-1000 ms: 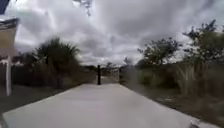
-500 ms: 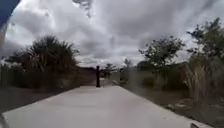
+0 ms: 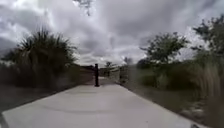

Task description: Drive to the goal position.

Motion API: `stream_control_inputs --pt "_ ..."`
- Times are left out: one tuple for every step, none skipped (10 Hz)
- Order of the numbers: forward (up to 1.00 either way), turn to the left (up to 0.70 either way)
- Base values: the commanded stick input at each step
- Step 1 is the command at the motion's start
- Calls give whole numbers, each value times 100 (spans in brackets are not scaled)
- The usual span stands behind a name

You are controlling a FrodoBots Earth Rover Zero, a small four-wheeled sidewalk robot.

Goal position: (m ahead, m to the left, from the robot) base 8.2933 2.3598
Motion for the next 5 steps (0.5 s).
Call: stream_control_inputs --pt "69 1" --pt "69 1" --pt "69 1" --pt "69 1" --pt "69 1"
